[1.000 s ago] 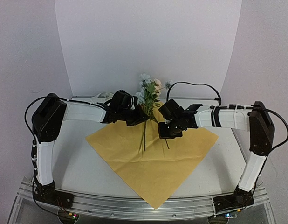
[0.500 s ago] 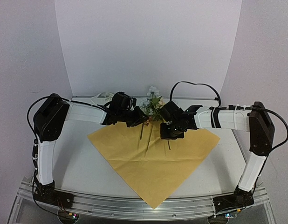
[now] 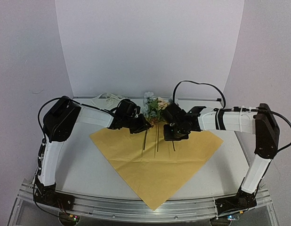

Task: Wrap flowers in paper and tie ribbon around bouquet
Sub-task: Adjust the fake flower on the flattened wrapping paper.

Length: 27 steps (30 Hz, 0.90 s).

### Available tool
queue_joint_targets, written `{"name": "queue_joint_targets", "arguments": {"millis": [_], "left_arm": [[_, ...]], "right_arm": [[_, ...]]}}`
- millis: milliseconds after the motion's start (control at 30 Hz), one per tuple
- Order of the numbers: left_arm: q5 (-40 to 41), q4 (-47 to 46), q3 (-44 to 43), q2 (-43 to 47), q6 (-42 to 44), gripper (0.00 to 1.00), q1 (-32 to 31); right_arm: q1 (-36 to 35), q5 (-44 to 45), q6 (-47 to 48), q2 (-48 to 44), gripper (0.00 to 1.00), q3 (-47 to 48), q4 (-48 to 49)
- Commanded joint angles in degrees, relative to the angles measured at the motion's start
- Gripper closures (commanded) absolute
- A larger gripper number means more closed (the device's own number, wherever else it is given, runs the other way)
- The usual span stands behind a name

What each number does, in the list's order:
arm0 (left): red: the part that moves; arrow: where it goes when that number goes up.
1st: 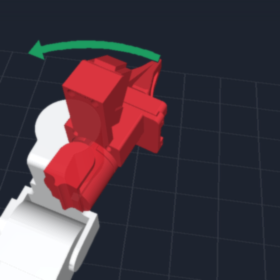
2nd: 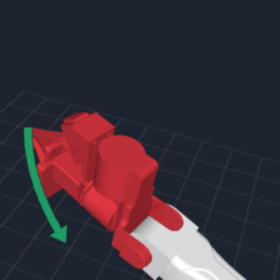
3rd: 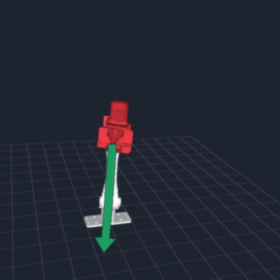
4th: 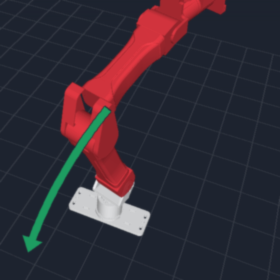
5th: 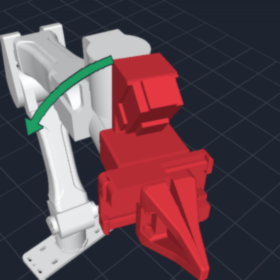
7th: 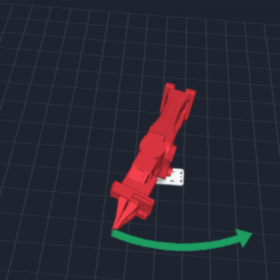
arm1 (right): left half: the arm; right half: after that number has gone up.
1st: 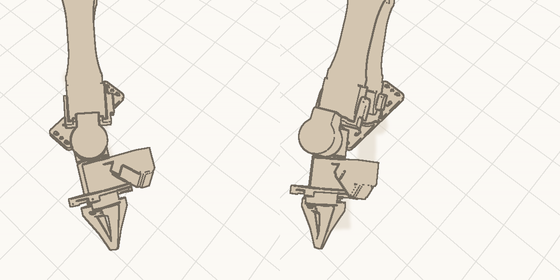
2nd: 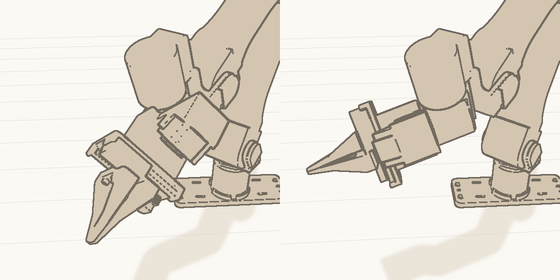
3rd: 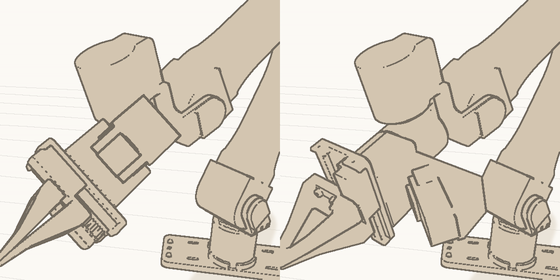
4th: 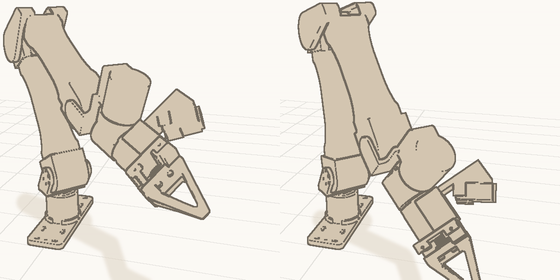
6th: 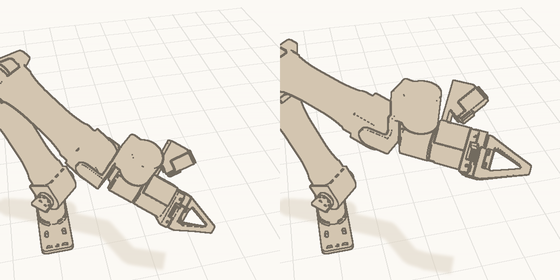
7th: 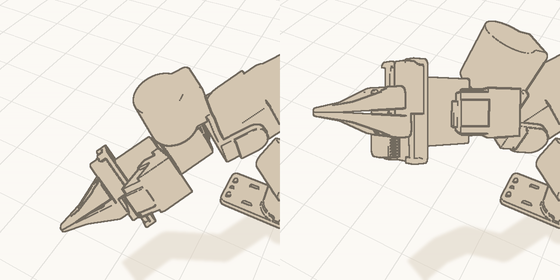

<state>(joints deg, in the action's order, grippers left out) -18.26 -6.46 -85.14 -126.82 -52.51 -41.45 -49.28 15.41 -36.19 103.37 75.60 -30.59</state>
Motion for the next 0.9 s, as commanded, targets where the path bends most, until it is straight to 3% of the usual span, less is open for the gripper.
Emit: {"name": "queue_joint_targets", "arguments": {"millis": [0, 600, 767, 867], "left_arm": [[0.24, 1.09, -2.97, -2.09, 0.64, 0.83, -0.03], [0.13, 4.10, -4.78, -3.70, 2.53, 0.84, 0.04], [-0.91, 4.80, -5.89, -3.73, 3.85, 0.82, 0.05], [-1.72, 4.64, -6.54, -3.68, 4.25, 0.80, -0.02]], "right_arm": [[-2.78, 6.54, 2.49, -3.43, 1.00, 4.90, -3.56], [-4.58, 18.33, -1.00, -7.65, 1.00, 7.83, -18.57], [-3.59, 17.10, -3.02, -8.64, 1.00, 7.21, -17.93], [-1.59, 11.54, -3.39, -8.02, 1.00, 6.84, -13.81]]}}
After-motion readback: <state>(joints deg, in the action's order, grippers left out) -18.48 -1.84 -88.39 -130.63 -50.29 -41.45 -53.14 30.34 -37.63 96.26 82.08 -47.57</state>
